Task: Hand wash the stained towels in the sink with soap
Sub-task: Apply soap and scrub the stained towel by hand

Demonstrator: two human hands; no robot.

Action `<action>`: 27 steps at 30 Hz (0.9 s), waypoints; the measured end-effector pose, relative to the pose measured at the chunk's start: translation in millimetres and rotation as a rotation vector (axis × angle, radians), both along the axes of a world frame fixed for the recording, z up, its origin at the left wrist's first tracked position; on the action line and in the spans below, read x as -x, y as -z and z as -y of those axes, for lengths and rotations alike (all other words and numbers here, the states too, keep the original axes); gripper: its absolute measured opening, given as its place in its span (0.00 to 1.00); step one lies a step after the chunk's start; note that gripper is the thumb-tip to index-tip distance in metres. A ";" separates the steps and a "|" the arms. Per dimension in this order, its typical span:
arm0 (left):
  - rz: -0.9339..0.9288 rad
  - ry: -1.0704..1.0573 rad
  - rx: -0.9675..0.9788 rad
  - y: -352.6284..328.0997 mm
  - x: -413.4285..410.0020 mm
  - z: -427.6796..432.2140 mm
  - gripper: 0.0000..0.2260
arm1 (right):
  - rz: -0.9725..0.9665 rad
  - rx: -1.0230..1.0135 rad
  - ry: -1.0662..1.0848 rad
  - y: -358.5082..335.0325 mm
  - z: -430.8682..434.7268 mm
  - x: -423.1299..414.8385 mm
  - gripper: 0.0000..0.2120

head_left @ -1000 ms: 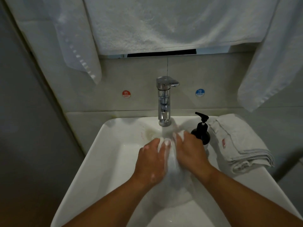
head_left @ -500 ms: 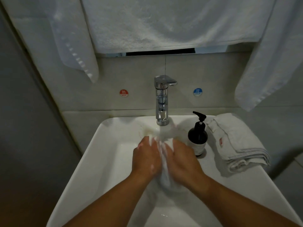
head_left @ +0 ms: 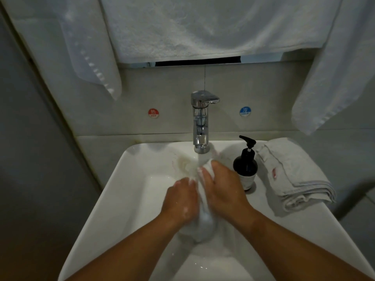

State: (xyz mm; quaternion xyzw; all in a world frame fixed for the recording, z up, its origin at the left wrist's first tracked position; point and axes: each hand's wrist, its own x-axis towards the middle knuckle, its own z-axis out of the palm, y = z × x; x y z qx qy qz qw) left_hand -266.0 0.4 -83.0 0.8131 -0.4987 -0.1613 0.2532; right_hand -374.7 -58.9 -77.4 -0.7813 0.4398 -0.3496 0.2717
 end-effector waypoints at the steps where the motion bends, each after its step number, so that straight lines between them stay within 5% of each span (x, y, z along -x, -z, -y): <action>1: -0.013 0.053 0.040 -1.9 3.7 -4.1 0.18 | -0.015 -0.044 0.053 -0.7 9.8 1.3 0.16; 6: -0.290 -0.046 0.378 -7.8 13.4 4.4 0.14 | -0.225 -0.167 0.052 8.5 21.1 15.7 0.21; 8: -0.208 -0.118 0.278 -3.4 8.9 7.6 0.16 | -0.154 -0.083 -0.027 9.9 4.5 9.1 0.21; 11: 0.021 0.044 0.093 1.3 7.7 -3.2 0.17 | 0.003 -0.037 0.005 5.8 3.8 1.7 0.15; 16: -0.198 0.155 0.436 1.0 20.9 -5.5 0.09 | -0.026 -0.180 0.189 -2.2 21.9 15.1 0.15; 21: -0.107 0.032 0.244 2.4 -0.9 3.9 0.16 | 0.003 -0.114 0.003 9.3 8.5 9.4 0.15; 27: -0.132 -0.196 0.232 -5.3 -29.9 6.1 0.18 | 0.106 -0.211 0.254 9.8 46.8 15.7 0.16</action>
